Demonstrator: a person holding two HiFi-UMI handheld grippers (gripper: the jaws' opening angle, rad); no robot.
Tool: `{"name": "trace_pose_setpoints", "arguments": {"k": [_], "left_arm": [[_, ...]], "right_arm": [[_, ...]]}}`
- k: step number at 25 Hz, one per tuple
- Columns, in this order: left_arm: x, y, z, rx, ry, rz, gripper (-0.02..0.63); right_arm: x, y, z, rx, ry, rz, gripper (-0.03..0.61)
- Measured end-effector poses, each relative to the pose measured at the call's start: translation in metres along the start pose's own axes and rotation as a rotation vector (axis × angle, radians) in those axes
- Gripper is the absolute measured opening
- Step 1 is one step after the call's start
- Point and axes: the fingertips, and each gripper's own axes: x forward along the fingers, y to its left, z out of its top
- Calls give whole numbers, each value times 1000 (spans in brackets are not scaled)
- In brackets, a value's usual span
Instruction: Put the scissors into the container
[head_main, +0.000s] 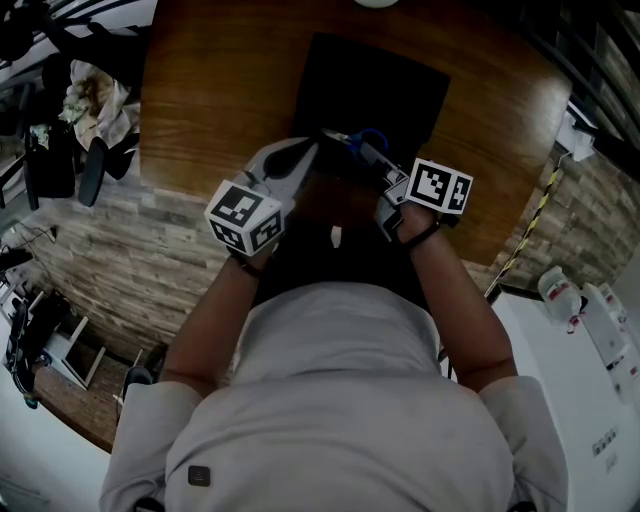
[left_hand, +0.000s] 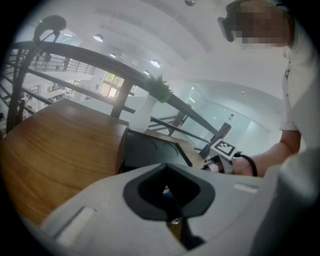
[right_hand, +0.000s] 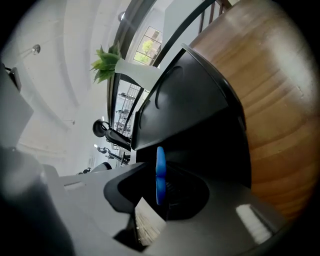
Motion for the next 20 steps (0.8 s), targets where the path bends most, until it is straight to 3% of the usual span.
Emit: {"name": "trace_pose_setpoints", "arguments": {"k": [20], "left_arm": [[-6, 4, -13, -16, 10, 2, 2]], "right_arm": [[23, -15, -5, -72, 59, -196, 296]]}}
